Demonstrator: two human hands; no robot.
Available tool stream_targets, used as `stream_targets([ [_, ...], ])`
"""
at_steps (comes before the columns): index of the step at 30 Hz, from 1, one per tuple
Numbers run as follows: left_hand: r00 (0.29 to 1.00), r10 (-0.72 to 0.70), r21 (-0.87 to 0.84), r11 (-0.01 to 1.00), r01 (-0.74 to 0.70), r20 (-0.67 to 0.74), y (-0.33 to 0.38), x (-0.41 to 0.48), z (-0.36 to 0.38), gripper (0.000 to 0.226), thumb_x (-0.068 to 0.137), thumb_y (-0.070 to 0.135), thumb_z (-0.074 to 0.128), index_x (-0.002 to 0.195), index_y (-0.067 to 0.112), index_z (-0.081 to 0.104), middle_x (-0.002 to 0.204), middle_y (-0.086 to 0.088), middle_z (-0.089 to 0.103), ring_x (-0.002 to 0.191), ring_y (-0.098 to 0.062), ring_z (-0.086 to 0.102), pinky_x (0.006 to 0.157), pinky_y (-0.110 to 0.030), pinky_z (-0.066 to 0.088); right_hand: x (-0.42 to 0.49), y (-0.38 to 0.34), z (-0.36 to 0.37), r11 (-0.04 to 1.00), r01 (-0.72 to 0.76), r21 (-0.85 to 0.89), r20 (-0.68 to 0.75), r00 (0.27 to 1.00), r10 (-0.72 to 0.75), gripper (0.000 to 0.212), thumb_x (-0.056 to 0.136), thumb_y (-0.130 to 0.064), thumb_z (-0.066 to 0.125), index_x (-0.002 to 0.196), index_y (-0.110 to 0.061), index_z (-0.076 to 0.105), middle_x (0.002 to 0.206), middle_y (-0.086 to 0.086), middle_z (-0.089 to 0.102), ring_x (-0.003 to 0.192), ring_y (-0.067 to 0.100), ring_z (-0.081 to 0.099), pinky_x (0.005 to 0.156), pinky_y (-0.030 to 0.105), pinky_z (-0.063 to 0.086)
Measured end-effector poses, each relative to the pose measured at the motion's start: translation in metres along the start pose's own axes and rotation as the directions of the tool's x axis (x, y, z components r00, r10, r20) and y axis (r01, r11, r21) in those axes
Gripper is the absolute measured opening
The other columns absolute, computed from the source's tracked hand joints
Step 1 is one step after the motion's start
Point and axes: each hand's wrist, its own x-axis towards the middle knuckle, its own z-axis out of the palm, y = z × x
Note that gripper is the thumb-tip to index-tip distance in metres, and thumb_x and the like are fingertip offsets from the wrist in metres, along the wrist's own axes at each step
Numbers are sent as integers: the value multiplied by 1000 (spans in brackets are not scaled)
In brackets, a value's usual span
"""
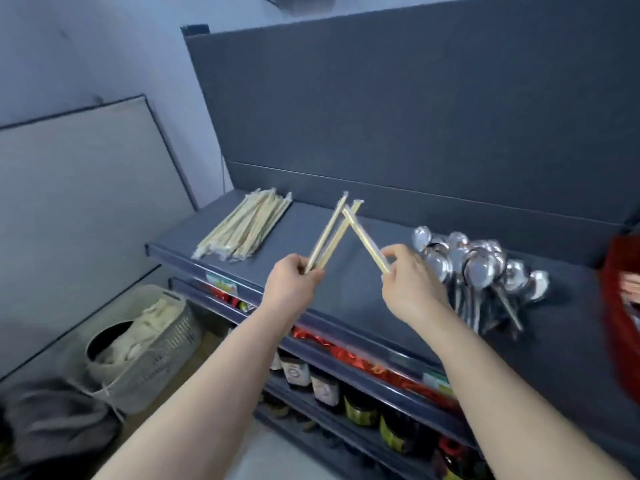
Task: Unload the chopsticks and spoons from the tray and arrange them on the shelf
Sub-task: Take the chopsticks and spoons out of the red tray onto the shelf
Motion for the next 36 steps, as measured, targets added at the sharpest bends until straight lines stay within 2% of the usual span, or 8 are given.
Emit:
stream_targets([
  [4, 996, -49, 90, 994, 56, -75, -52, 22, -84, 18, 88, 28, 62, 79, 15, 54, 71, -3, 57, 67, -23, 52, 65, -33, 42, 6, -82, 70, 997, 47, 65, 87, 995, -53, 35, 95, -13, 49, 128, -22, 44, 123, 1, 55, 112, 26, 52, 86, 37, 45],
  [10, 991, -81, 145, 985, 97, -109, -90, 56, -154, 14, 90, 29, 61, 88, 15, 60, 76, -3, 63, 69, -20, 58, 72, -37, 52, 30, -147, 120, 996, 59, 62, 114, 991, -66, 38, 96, -16, 50, 132, -23, 42, 123, -1, 56, 108, 23, 54, 78, 32, 42],
  [22, 996, -93, 120, 988, 93, -10, -83, 165, -158, 22, 92, 28, 57, 98, 7, 59, 85, -9, 63, 71, -21, 52, 66, -33, 44, 119, -166, 161, 993, -45, 109, 72, 997, 38, 40, 95, -18, 47, 135, -23, 40, 119, 1, 58, 102, 25, 56, 78, 35, 48],
  [27, 991, -132, 157, 979, 128, 13, -75, 218, -155, 12, 90, 23, 55, 91, 11, 54, 81, -5, 54, 70, -22, 48, 65, -31, 40, 167, -173, 174, 987, -89, 134, 66, 994, 81, 37, 96, -18, 45, 132, -25, 41, 118, -1, 58, 101, 24, 57, 72, 32, 44],
  [30, 997, -78, 208, 976, 71, 24, -70, 244, -153, 26, 93, 25, 53, 114, 10, 57, 100, -5, 61, 87, -22, 55, 74, -29, 41, 196, -181, 182, 984, -83, 159, 45, 996, 76, 35, 96, -23, 46, 131, -25, 44, 122, 0, 55, 106, 22, 56, 75, 31, 42],
  [32, 999, 6, 346, 938, -18, 36, -70, 252, -151, 36, 96, 23, 48, 129, 11, 51, 115, -7, 62, 104, -25, 57, 79, -30, 45, 206, -185, 190, 984, -52, 168, 74, 996, 40, 35, 98, -27, 43, 132, -23, 49, 127, 0, 52, 110, 20, 55, 82, 30, 42],
  [34, 988, 119, 500, 853, -152, 98, -77, 259, -148, 34, 93, 13, 43, 124, 12, 56, 113, -9, 65, 106, -29, 58, 81, -36, 50, 210, -189, 201, 993, 28, 119, 142, 989, -44, 35, 100, -21, 38, 131, -20, 55, 130, -1, 51, 114, 18, 53, 89, 28, 42],
  [36, 971, 182, 591, 770, -241, 158, -86, 265, -147, 36, 86, 3, 40, 114, 12, 60, 102, -10, 66, 98, -30, 58, 75, -40, 52, 212, -192, 209, 995, 80, 65, 176, 980, -90, 38, 100, -11, 37, 130, -20, 59, 125, -3, 51, 112, 18, 54, 94, 28, 43],
])
